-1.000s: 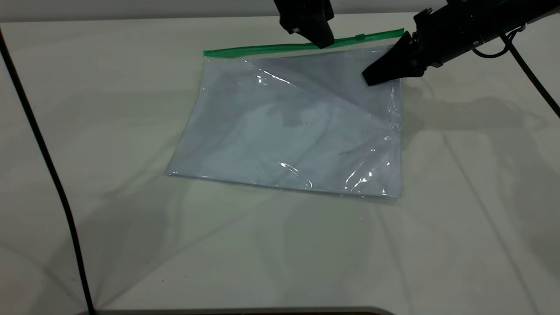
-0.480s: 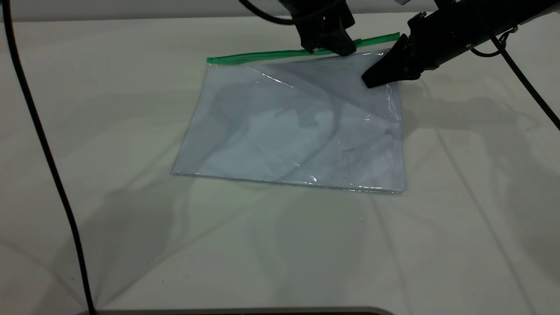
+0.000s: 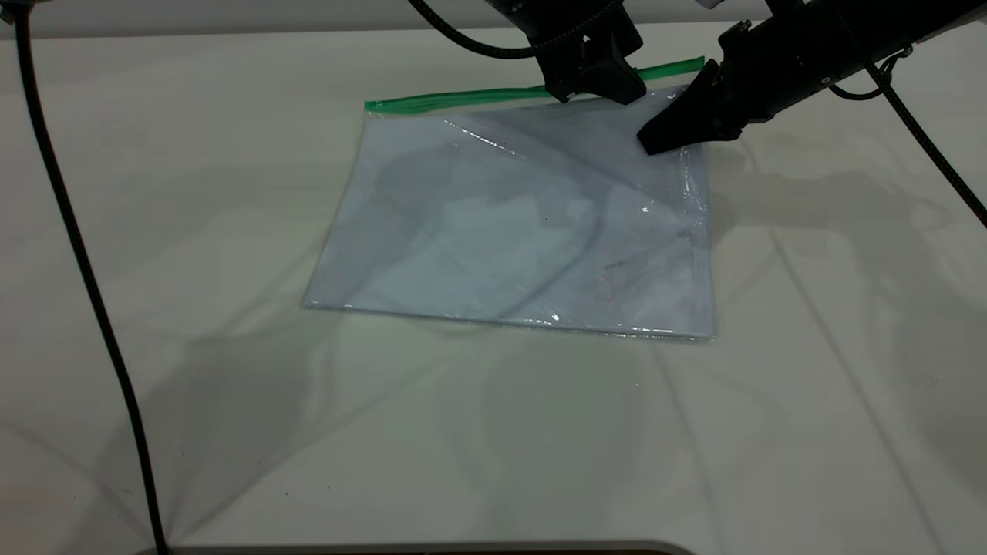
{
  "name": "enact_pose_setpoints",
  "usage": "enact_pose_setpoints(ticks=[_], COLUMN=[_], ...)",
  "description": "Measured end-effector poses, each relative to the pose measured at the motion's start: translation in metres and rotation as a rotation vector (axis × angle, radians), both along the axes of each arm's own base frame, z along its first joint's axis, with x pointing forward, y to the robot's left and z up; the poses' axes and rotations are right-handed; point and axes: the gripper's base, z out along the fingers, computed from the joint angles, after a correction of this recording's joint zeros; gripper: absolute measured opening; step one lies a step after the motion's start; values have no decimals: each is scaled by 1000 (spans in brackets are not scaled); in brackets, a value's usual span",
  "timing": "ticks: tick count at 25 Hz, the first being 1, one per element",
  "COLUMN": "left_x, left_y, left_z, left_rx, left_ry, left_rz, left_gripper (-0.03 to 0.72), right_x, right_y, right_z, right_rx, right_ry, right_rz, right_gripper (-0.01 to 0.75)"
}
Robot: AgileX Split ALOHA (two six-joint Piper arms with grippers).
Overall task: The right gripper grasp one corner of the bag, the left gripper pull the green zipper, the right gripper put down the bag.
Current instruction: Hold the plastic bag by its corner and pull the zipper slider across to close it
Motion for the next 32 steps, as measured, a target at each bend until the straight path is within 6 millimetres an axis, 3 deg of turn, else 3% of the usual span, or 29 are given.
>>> enact_pose_setpoints(ticks=[6, 17, 32], left_x=[-1, -2, 1], left_y=[0, 0, -1], left_z=[-10, -14, -12], left_rx=[5, 2, -30], left_ry=[16, 30, 22], left_rz=[4, -1, 36], left_gripper=[462, 70, 51], right_x=[0, 1, 4], right_y=[0, -1, -7], right_z=[0, 0, 1], right_rx=[0, -3, 26], right_ry=[0, -4, 16], right_rz=[0, -14, -72], right_gripper=[36, 36, 36])
